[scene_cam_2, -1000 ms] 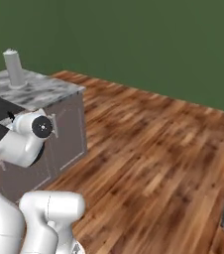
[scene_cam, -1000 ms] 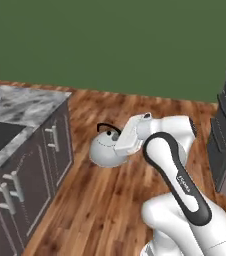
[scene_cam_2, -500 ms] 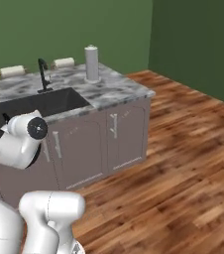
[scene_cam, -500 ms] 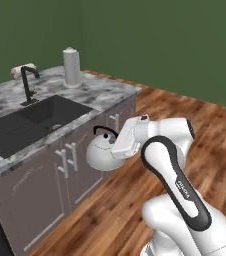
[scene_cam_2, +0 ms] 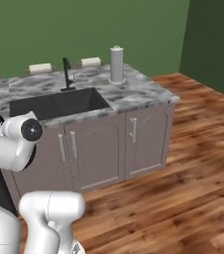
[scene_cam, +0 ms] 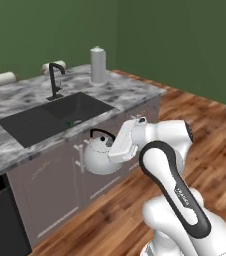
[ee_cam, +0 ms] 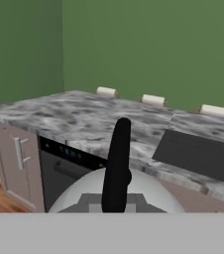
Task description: Open the cabinet, pick the kettle from the cabinet, and place it in the sink.
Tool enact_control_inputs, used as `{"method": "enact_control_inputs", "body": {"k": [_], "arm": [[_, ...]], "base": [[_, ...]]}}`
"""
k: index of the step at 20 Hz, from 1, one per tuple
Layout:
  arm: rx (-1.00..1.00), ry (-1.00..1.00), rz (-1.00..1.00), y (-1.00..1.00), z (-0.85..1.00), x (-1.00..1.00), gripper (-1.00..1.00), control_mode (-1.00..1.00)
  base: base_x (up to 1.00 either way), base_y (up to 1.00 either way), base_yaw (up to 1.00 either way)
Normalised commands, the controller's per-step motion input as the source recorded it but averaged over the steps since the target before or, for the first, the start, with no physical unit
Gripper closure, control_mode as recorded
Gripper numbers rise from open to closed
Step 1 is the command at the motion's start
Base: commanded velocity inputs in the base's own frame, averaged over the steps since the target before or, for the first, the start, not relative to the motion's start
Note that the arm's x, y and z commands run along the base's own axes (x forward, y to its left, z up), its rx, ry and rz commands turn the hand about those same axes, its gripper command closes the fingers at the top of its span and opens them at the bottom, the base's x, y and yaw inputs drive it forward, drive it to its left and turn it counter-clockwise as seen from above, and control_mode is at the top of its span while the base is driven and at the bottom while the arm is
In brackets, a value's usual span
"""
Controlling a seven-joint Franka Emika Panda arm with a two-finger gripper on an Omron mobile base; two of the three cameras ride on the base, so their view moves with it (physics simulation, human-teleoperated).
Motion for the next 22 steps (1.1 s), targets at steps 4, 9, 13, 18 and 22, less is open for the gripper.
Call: {"method": "enact_control_inputs", "body": {"k": [4, 9, 13, 18, 22], "arm": [[0.0, 0.0, 0.0, 0.0, 0.0, 0.0, 1.0, 1.0], [0.0, 0.0, 0.0, 0.0, 0.0, 0.0, 1.0, 1.0], [0.0, 0.0, 0.0, 0.0, 0.0, 0.0, 1.0, 1.0], [0.0, 0.0, 0.0, 0.0, 0.0, 0.0, 1.0, 1.0], [0.0, 0.0, 0.0, 0.0, 0.0, 0.0, 1.0, 1.0]], "base": [[0.47, -0.16, 0.29], [0.48, -0.18, 0.24], [0.49, -0.2, 0.2], [0.51, -0.19, 0.17], [0.55, -0.19, 0.1]]}}
